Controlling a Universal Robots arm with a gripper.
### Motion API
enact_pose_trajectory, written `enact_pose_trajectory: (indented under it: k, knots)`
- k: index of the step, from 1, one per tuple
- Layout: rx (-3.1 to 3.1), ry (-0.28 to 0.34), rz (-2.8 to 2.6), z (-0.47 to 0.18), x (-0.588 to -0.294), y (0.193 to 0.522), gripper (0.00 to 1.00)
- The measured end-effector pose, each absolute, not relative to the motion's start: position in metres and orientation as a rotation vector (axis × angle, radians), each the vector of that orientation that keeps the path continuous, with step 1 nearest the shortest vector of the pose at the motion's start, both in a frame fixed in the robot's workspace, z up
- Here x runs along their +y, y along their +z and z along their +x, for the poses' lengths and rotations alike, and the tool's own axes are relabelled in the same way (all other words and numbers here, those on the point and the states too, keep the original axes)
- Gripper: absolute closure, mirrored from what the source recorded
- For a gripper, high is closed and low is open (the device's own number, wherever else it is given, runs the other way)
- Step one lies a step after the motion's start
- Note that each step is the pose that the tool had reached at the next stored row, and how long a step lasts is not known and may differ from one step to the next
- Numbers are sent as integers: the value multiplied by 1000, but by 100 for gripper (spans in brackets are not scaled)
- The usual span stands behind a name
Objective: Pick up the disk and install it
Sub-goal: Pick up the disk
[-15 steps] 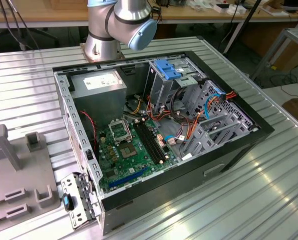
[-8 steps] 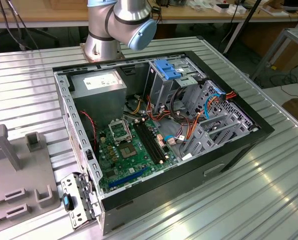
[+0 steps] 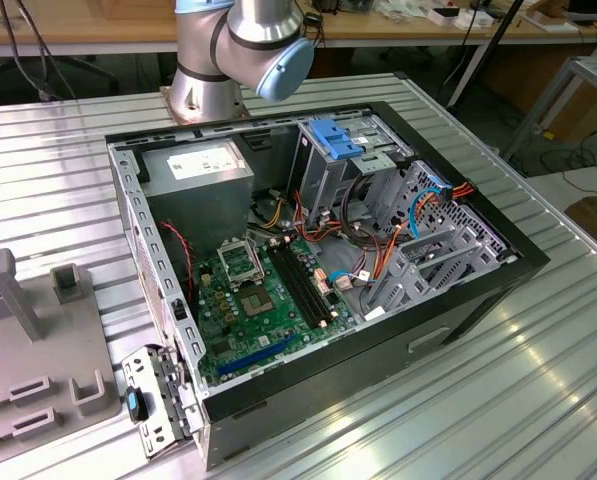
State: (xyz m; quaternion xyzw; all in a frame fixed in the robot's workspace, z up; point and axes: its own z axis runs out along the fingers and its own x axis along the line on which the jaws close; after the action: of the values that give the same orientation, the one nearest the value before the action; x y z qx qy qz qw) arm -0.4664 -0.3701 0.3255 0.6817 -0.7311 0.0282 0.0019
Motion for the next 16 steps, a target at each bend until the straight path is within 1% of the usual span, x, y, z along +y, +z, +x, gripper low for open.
enact_pose_trajectory:
  k: [11,16]
  knots:
    - [-2264,90,2172,-466,-370,306,46]
    - [-2264,90,2172,-466,-370,303,47]
